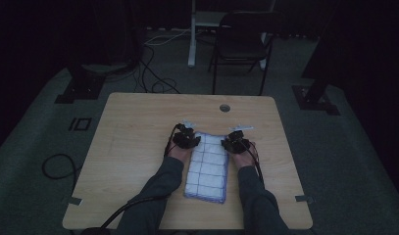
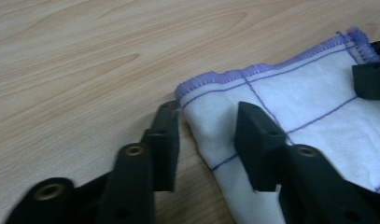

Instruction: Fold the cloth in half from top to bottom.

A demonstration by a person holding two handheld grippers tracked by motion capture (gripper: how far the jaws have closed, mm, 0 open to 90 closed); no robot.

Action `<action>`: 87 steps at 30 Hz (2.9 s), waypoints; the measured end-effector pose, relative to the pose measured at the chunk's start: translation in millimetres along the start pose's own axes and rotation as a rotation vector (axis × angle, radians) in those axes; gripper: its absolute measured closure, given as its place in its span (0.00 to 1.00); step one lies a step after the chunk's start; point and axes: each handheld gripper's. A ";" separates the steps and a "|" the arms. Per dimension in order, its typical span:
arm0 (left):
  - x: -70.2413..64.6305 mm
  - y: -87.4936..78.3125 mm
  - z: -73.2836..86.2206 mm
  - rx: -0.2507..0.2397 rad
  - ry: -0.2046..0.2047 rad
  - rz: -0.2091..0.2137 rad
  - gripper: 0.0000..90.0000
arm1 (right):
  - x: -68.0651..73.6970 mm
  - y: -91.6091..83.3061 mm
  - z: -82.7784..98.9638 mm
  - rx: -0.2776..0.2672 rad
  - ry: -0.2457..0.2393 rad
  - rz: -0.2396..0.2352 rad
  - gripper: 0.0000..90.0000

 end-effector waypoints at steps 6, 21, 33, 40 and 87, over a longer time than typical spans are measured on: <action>2.7 -2.8 1.1 0.017 -0.022 0.027 0.90 | -0.1 2.3 -0.9 -0.009 -0.006 0.001 0.89; 3.7 -12.5 4.4 0.019 0.008 -0.002 0.97 | 3.4 8.5 -9.7 -0.035 -0.003 -0.004 0.95; 0.6 -18.6 -0.8 -0.013 0.021 -0.004 0.97 | 2.0 -2.6 -12.7 -0.062 -0.022 -0.014 0.95; -0.6 -22.9 -3.3 -0.028 0.023 0.004 0.96 | 1.4 -8.5 -14.2 -0.079 -0.026 -0.022 0.95; -20.3 -88.3 4.1 -0.175 0.047 0.121 0.96 | 17.7 -75.8 -5.5 -0.243 -0.034 -0.087 0.94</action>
Point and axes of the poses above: each handheld gripper's, and its own axes: y roughly forward along the jaws, z roughly out of its underside, x roughly to its left, and after that the axes turned 9 degrees about -y, right-handed
